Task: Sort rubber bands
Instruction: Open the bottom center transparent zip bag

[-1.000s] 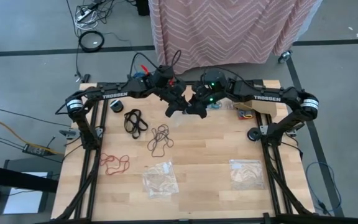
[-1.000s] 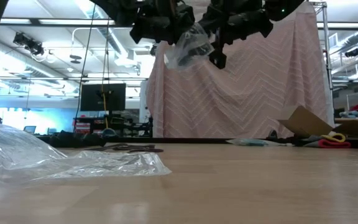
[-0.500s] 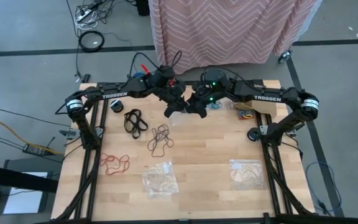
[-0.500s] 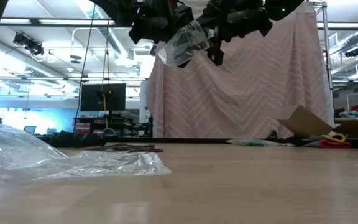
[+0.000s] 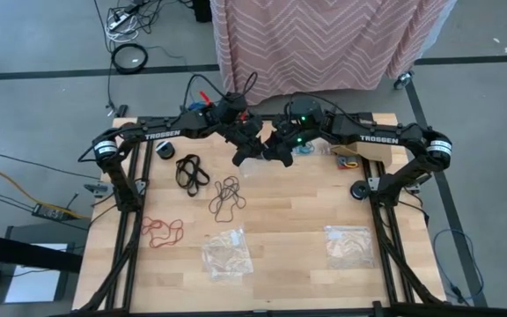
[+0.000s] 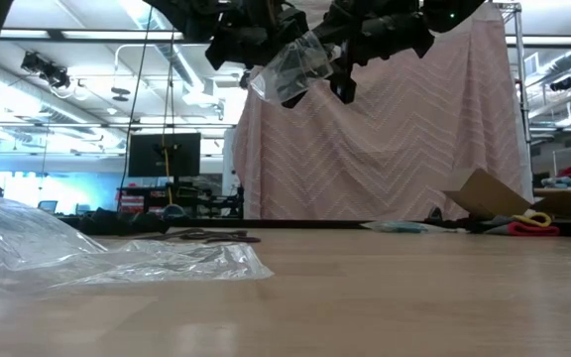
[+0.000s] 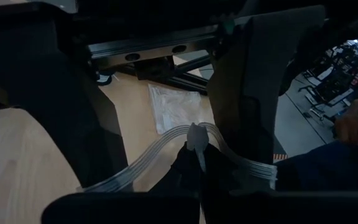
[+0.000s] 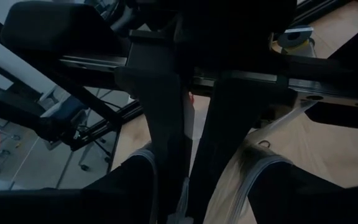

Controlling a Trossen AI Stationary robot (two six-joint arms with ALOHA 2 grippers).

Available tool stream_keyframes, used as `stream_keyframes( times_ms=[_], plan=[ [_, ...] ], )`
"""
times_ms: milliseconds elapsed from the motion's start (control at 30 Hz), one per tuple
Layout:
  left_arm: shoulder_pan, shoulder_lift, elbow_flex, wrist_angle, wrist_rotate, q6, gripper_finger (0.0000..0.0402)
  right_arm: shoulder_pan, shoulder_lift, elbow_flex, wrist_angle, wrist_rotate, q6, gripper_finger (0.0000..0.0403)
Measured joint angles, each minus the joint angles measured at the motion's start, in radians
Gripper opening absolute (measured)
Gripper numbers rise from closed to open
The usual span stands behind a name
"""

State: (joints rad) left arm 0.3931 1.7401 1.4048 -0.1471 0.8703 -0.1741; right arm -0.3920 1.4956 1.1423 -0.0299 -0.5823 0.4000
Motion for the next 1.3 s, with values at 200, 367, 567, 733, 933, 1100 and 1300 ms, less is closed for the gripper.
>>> stream_keyframes(
  times_ms=[200, 367, 567, 733, 933, 1100, 1300],
  plan=[
    [0.000, 0.000, 0.000, 0.000, 0.000, 0.000, 0.0000, 0.000, 0.000, 0.000, 0.000, 0.001, 0.001, 0.0195],
    [0.000, 0.000, 0.000, 0.000, -0.005, 0.000, 0.0000, 0.000, 0.000, 0.000, 0.000, -0.004, 0.002, 0.0195],
    [0.032, -0.004, 0.000, -0.003, -0.001, -0.010, 0.0000, -0.003, 0.000, 0.001, -0.022, 0.006, 0.008, 0.0195],
    [0.058, -0.022, 0.000, -0.009, 0.012, -0.010, 0.0000, -0.002, -0.001, 0.002, -0.034, 0.002, 0.008, 0.0195],
    [0.082, -0.031, 0.000, -0.034, 0.026, -0.005, 0.0000, -0.012, -0.001, 0.002, -0.045, -0.003, 0.008, 0.0195],
    [0.093, -0.032, 0.000, -0.134, 0.025, 0.058, 0.0000, -0.026, -0.001, 0.002, -0.047, -0.022, 0.019, 0.0195],
    [0.105, -0.032, 0.000, -0.168, 0.024, 0.091, 0.0000, -0.026, -0.001, 0.002, -0.047, -0.039, 0.030, 0.0195]
  ],
)
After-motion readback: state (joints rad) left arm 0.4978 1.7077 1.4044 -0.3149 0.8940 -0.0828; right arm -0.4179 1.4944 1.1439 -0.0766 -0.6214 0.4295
